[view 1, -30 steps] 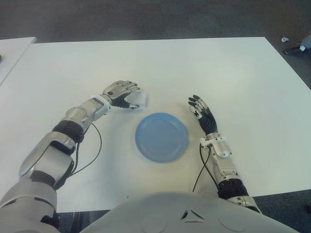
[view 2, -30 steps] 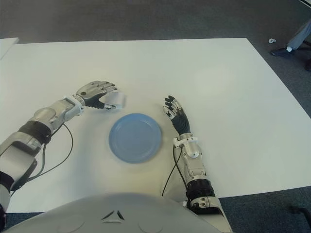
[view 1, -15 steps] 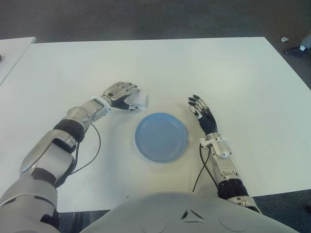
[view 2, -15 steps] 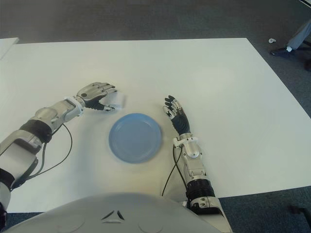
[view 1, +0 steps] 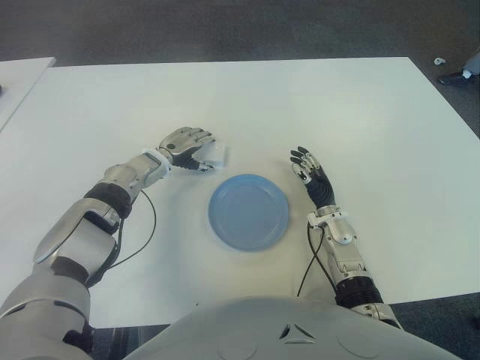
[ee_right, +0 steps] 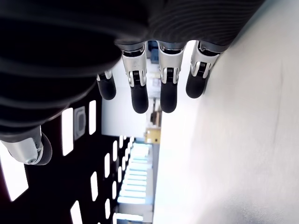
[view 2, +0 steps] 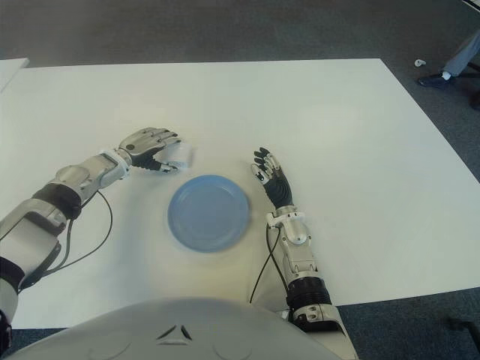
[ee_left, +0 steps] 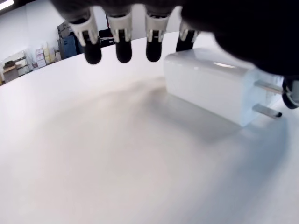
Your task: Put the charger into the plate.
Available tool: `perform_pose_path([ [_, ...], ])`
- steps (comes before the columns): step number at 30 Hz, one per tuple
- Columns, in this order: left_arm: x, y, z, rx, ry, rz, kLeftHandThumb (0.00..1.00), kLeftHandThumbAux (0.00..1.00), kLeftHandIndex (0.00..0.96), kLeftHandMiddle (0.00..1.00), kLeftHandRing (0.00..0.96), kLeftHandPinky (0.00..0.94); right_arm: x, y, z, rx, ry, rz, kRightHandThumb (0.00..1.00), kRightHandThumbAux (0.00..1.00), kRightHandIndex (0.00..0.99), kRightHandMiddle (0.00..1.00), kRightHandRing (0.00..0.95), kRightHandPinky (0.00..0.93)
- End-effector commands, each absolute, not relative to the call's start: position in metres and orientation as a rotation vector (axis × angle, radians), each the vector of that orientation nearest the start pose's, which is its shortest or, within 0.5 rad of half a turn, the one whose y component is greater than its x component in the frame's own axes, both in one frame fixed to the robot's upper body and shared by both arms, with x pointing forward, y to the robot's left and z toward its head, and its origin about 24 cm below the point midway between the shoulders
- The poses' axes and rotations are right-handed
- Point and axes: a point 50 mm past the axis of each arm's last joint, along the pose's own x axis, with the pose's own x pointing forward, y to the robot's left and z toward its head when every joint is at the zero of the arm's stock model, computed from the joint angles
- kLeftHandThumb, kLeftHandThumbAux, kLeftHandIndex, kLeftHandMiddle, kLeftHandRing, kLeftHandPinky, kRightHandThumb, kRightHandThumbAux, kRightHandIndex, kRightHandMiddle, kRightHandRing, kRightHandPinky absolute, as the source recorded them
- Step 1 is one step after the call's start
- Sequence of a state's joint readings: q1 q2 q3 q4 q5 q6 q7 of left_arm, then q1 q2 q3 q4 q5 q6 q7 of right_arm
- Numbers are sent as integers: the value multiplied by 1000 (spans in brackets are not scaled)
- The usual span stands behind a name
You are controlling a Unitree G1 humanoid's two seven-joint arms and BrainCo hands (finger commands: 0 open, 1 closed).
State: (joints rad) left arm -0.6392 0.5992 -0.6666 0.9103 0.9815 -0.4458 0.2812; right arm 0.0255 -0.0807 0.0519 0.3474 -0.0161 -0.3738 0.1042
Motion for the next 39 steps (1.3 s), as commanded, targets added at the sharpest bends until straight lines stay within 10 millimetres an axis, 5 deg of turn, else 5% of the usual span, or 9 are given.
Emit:
perform_pose_path([
  [1,323,196,17,1732,-234,-661,185,247,0,0,0,0,226,-151,-23,-96,96,158,0,414,90,167,138,93],
  [39,331,200,24,1658,-120,-689,147,249,0,0,0,0,225,-150,-21,-103,96,158,0,421,96,163,137,123],
])
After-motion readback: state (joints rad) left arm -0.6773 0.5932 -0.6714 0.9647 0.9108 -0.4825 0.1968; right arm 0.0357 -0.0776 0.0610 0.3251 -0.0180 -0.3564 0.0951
